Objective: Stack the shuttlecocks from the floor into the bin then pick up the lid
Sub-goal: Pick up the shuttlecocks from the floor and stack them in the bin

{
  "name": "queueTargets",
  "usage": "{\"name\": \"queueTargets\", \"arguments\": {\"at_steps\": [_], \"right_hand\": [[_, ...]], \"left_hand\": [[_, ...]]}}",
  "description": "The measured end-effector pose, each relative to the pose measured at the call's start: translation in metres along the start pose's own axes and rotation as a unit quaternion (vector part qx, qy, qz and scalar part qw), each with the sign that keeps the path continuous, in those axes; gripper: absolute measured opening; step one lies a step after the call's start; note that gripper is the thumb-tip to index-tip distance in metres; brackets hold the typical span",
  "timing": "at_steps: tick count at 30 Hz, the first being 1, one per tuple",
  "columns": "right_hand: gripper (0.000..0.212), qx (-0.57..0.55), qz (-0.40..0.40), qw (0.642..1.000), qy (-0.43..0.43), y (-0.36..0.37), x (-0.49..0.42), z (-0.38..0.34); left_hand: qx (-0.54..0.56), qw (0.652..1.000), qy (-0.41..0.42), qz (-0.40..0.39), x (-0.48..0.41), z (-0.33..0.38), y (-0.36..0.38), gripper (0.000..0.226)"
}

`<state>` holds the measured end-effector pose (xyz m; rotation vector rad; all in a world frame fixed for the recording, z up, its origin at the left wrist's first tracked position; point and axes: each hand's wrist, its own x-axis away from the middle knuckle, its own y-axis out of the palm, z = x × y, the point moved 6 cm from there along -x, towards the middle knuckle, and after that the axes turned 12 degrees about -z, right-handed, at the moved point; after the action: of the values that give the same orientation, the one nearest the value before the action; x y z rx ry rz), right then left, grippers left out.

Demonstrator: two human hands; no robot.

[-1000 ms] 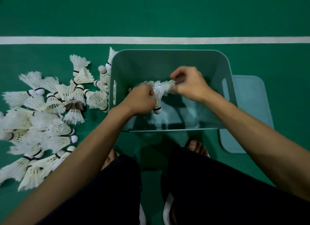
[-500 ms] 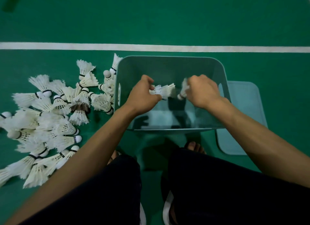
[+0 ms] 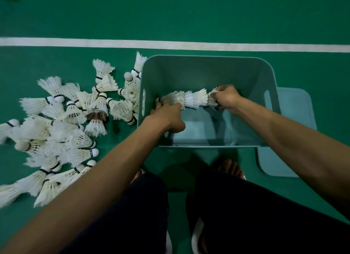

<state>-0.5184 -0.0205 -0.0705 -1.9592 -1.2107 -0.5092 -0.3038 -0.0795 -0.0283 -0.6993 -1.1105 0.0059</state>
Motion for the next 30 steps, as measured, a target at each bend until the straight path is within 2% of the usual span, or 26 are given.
{"name": "queueTargets", "arguments": {"at_steps": [3, 6, 11, 13, 16, 19, 23, 27, 30], "right_hand": [[0.007, -0.017, -0.006, 1.000, -0.007, -0.002, 0.007, -0.005], [0.013, -0.027, 0.020, 0.999, -0.006, -0.007, 0.016, -0.005], [0.015, 0.029, 0.122, 0.992, 0.004, -0.027, 0.058, -0.015], [0.004, 0.049, 0.144, 0.988, -0.003, -0.029, 0.082, -0.027], [0.024, 0.083, 0.121, 0.988, -0.041, -0.012, 0.117, -0.057], [0.020, 0.125, 0.095, 0.979, -0.129, 0.022, 0.158, -0.094], [0.015, 0.177, 0.061, 0.941, -0.282, 0.098, 0.212, -0.136], [0.018, 0.222, -0.065, 0.892, -0.387, 0.181, 0.247, -0.158], [0.010, 0.312, -0.195, 0.851, -0.374, 0.234, 0.255, -0.147]], "left_hand": [[-0.006, 1.000, -0.006, -0.002, 0.001, -0.001, 0.000, 0.067], [-0.010, 0.999, 0.013, 0.037, 0.010, 0.004, -0.006, 0.055], [-0.010, 0.982, 0.108, 0.151, 0.056, 0.018, -0.028, 0.051], [0.009, 0.964, 0.164, 0.208, 0.085, 0.016, -0.040, 0.045], [0.037, 0.921, 0.206, 0.329, 0.128, -0.006, -0.058, 0.026], [0.087, 0.885, 0.171, 0.424, 0.153, -0.049, -0.065, 0.014], [0.164, 0.885, 0.081, 0.429, 0.155, -0.120, -0.043, 0.012], [0.234, 0.871, -0.032, 0.430, 0.152, -0.190, -0.008, 0.008], [0.268, 0.865, -0.084, 0.415, 0.140, -0.222, 0.016, 0.018]]}}
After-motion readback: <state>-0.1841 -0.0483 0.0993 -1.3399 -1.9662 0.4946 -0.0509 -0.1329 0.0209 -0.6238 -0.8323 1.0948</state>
